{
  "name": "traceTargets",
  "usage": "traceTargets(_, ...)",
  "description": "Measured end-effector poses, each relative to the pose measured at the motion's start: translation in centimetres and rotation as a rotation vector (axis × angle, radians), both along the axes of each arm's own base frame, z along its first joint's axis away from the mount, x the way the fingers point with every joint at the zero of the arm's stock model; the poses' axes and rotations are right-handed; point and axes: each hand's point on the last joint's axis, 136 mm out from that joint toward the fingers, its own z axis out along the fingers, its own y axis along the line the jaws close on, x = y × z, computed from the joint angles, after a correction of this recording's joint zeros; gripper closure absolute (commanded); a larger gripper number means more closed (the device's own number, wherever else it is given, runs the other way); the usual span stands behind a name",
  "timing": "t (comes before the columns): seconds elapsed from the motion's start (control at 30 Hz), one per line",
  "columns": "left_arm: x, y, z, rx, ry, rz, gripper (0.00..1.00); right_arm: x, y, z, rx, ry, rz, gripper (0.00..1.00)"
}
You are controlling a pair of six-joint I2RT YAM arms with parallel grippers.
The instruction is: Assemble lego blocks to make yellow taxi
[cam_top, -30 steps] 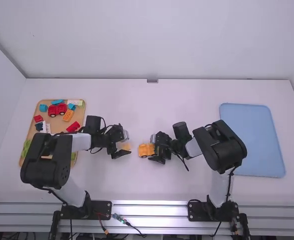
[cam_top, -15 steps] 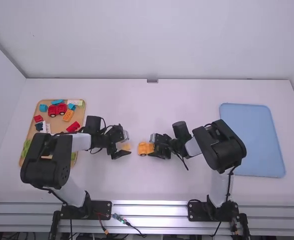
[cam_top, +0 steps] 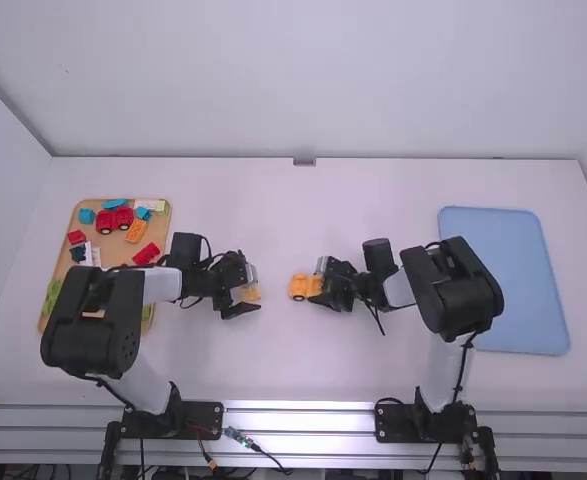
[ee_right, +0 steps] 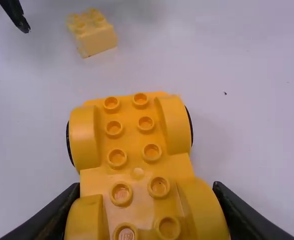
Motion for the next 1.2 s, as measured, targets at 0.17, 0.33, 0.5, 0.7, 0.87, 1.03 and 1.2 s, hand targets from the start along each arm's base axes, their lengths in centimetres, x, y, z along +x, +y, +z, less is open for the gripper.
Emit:
traceTargets(0.17,-0.7,0.2,-0.9,0.008,0.01,0.022,0.01,-0.4,-0.4,0.0,0.012,-0.011,-0.004,0.48)
traceTargets(0.33,-1.1,0.4,-1.6,0.011,0.0,0.048,0.01,-0.9,-0.6,-0.1,0.021,-0.028,-0.003,0.48)
traceTargets(0.5,-1.2,0.5,-1.9,0.011,-0.001,0.075,0.01,-1.2,-0.7,-0.1,0.024,-0.039,-0.004,0.42)
traceTargets(0.7,-0.8,0.6,-1.8,-0.002,0.016,0.112,0.01,-1.6,-0.8,-0.2,0.024,-0.044,-0.001,0.28)
traceTargets(0.87,-0.6,0.6,-2.0,-0.005,0.026,0.119,0.01,-1.9,-0.9,-0.3,0.025,-0.035,0.002,0.18)
traceTargets(1.03,-0.4,0.6,-2.7,-0.006,0.055,0.123,0.02,-2.1,-0.9,-0.3,0.027,-0.035,0.005,0.17)
traceTargets(1.2,0.0,0.7,-2.7,0.001,0.053,0.131,0.12,-2.3,-0.8,-0.3,0.032,-0.043,0.02,0.3)
